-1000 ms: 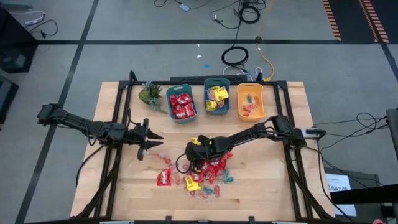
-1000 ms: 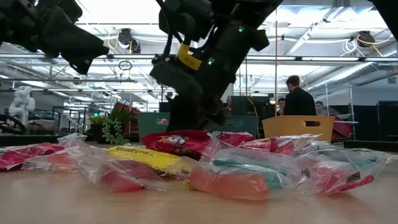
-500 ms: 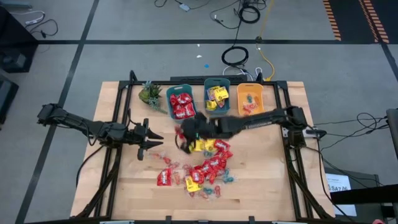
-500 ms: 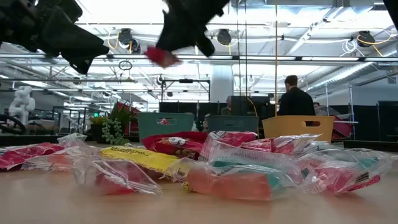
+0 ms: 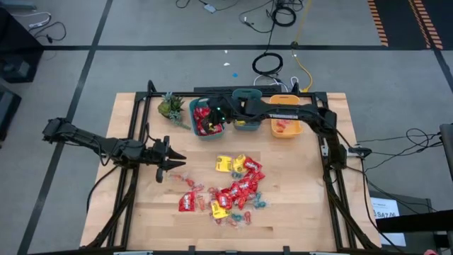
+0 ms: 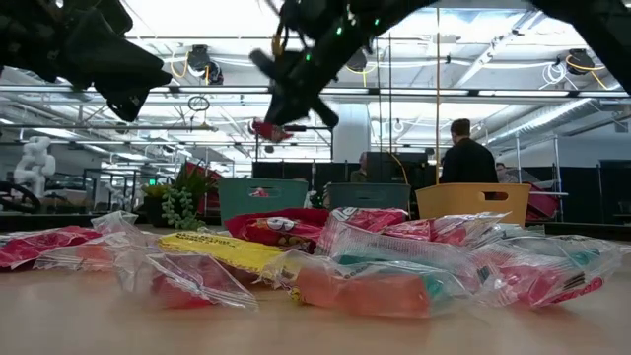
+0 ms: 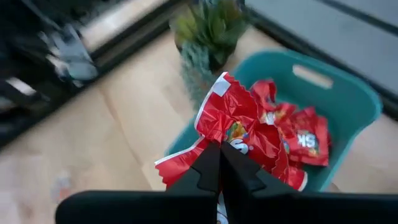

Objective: Sort candy
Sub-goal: Put the red candy into the green bin

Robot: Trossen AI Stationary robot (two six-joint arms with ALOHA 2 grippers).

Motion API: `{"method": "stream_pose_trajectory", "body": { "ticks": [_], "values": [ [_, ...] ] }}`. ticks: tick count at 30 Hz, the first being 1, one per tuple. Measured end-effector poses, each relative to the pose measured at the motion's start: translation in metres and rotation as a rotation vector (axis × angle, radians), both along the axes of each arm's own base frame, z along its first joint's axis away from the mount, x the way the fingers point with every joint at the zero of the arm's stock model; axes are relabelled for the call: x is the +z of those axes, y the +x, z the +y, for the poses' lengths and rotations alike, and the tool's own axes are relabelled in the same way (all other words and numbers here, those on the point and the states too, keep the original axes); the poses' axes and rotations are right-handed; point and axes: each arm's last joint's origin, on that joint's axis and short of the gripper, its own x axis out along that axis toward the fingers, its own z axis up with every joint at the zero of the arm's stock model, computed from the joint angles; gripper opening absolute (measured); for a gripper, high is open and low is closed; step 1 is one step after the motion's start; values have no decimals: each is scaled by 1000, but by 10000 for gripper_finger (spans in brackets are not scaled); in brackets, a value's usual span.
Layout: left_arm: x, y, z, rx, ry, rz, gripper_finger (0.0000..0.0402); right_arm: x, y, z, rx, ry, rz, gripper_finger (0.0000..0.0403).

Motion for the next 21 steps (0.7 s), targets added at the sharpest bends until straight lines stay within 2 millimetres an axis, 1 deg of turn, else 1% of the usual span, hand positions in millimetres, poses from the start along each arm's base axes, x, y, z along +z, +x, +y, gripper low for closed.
{"method": "stream_pose_trajectory", "body": {
  "ticks": [3,7,10,14,18,21],
  "values": [
    [0,0,0,0,-6,0,107,-9,2,-9,-15,14,6,1],
    [1,0,-1,-18,-11,-8,107,-7,2,-18,-18,40,-36,24],
    [5,0,-1,-41,-23,-45,107,-5,4,-18,-10,39,-62,61],
    [8,1,-1,-45,-9,-83,107,-6,4,-16,0,45,-55,123],
    [7,1,-1,-30,-10,-72,108,-6,3,-17,-5,45,-56,183],
    [6,1,0,14,-18,-59,125,-4,2,-15,33,77,-57,217]
  ]
}}
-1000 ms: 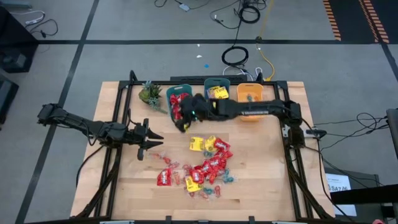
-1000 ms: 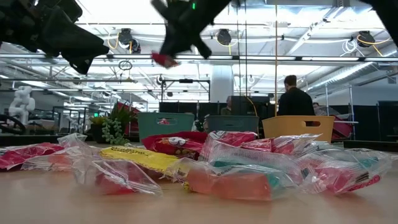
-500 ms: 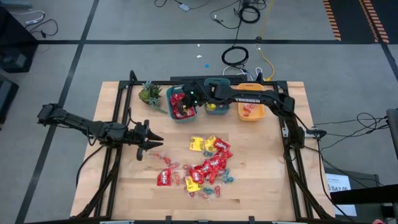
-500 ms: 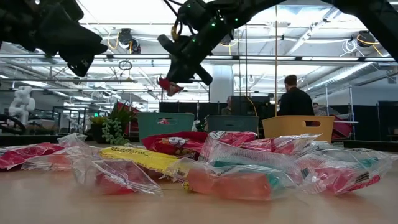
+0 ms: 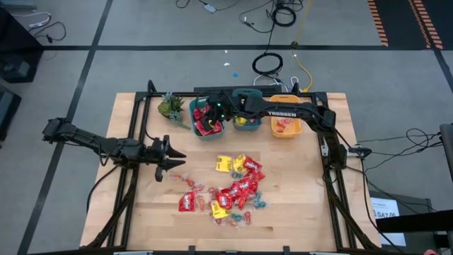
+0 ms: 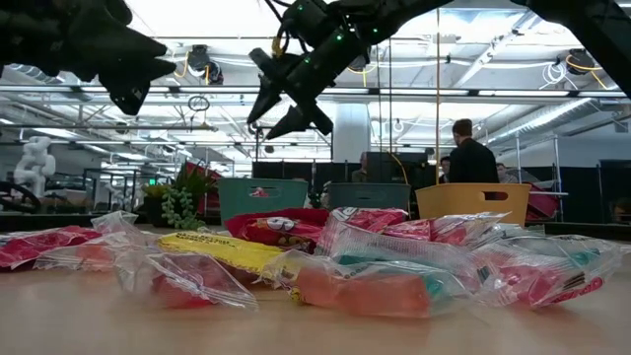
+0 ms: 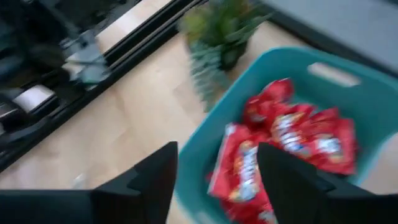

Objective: Sort candy
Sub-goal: Put the red candy into the green bin, then put the orange gummy candy into the yellow bin

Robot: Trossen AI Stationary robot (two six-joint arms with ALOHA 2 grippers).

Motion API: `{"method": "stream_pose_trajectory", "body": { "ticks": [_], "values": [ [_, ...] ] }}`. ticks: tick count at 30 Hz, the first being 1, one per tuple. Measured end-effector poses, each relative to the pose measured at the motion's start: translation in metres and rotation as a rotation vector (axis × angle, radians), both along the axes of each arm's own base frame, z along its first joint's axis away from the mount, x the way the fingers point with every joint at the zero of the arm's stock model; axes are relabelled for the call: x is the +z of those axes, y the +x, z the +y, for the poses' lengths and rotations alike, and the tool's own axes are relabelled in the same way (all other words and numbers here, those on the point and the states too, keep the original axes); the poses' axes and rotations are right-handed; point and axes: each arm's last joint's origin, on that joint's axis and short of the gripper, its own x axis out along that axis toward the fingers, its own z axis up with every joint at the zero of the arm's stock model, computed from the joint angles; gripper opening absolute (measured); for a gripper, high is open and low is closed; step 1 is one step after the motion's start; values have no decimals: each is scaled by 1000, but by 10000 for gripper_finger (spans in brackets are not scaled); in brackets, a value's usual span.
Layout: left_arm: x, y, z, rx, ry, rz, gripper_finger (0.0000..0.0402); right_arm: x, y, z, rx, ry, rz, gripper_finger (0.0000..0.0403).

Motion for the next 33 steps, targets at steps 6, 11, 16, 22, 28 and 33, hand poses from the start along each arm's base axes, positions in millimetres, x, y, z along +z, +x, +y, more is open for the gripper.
{"method": "stream_pose_trajectory", "body": {
  "ticks": [6,11,16,22,28,33],
  "values": [
    [-2,0,2,54,7,15,205,-2,-7,6,65,151,51,250],
    [-1,0,2,53,6,13,231,-11,-15,15,102,261,171,250],
    [-1,0,1,34,-48,15,232,-7,-16,47,159,152,243,242],
    [0,0,1,45,-44,111,232,3,-30,99,187,-80,373,227],
    [15,4,0,63,19,308,232,-3,-73,148,179,-83,315,225],
    [18,8,-2,61,65,552,232,-20,-134,191,135,63,134,224]
  ]
}}
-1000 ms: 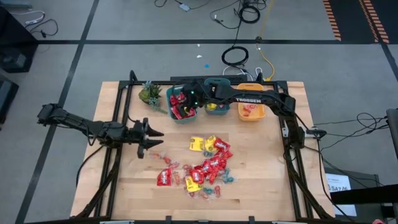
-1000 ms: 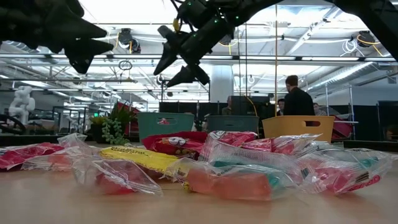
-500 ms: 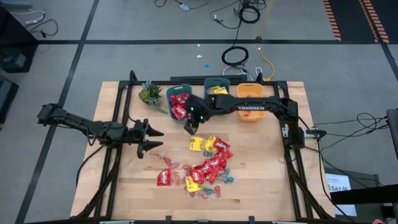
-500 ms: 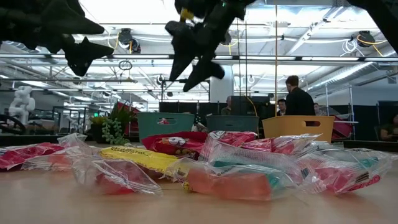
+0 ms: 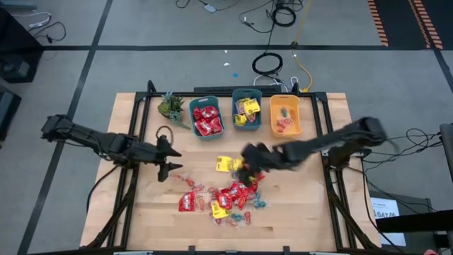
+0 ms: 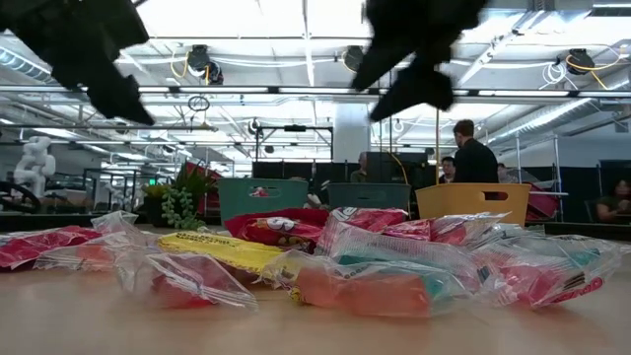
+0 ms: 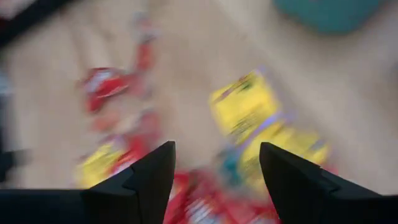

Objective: Sort candy
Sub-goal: Put the orange gummy candy into the yellow bin

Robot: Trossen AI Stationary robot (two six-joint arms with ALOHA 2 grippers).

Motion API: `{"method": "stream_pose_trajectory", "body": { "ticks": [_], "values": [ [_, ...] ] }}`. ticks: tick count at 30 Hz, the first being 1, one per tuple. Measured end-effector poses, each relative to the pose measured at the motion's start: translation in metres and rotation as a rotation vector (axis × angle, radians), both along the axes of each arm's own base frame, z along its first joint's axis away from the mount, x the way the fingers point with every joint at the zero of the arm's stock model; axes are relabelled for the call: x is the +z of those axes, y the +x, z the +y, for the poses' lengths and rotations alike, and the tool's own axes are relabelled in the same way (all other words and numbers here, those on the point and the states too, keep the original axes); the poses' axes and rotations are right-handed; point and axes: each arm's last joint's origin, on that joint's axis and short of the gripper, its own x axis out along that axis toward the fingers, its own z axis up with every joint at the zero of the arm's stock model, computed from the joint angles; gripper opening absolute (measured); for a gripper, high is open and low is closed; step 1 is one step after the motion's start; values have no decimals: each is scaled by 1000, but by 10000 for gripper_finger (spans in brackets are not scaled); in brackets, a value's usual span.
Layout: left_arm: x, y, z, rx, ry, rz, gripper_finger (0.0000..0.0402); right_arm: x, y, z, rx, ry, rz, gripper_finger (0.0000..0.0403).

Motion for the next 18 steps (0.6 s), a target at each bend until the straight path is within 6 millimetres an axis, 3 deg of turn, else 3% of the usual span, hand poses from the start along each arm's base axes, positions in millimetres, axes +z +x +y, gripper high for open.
{"method": "stream_pose_trajectory", "body": {
  "ticks": [6,9,18],
  "values": [
    [-1,13,-6,-2,-4,302,232,-7,-67,43,-12,164,-179,224],
    [-13,24,-9,-33,21,419,232,-5,-93,62,-28,169,-259,224],
    [-61,47,-18,-21,-3,699,232,0,-136,107,13,129,-338,224]
  ]
}}
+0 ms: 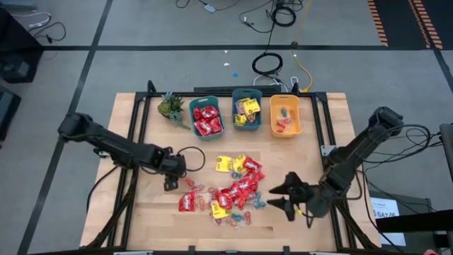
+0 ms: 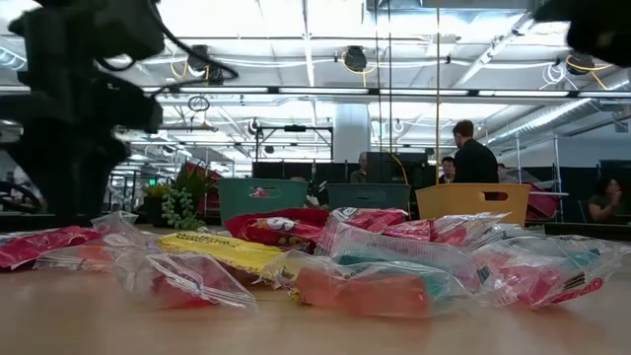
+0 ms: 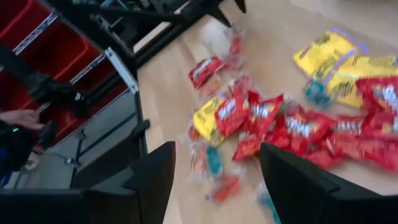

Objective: Sort candy
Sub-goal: Put the orange gummy candy into the yellow bin

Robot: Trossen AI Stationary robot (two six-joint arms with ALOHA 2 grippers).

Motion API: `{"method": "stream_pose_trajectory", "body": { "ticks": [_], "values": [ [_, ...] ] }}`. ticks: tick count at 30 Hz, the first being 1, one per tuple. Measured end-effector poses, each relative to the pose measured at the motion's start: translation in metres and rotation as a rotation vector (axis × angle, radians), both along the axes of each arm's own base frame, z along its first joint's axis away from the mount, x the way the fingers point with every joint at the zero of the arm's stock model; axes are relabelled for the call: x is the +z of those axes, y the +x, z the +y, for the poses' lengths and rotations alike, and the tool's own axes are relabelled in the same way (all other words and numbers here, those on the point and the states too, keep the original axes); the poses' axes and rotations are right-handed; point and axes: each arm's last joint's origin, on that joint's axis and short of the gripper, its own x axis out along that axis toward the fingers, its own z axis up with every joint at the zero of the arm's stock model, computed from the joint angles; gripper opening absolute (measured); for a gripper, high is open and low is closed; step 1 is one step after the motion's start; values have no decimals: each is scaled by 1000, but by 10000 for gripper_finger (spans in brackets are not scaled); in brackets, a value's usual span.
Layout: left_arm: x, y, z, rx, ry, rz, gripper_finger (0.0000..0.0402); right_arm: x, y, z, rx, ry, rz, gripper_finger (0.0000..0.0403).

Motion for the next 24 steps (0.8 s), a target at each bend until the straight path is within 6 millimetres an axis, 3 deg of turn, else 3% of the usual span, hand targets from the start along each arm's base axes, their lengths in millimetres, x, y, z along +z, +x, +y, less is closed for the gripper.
{"method": "stream_pose_trajectory", "body": {
  "ticks": [6,9,14,22,24],
  "values": [
    [-23,13,-5,-33,-35,78,223,-9,-23,10,-5,-18,64,224],
    [-25,17,-8,-31,-27,114,207,-17,-38,9,-43,-103,114,224],
    [-13,26,-11,-43,-22,138,148,-28,-57,3,-42,-176,250,224],
    [16,35,-14,-40,-1,179,15,-32,-72,2,-54,-205,311,224],
    [26,38,-14,-39,6,187,9,-34,-74,2,-48,-222,317,224]
  ]
}}
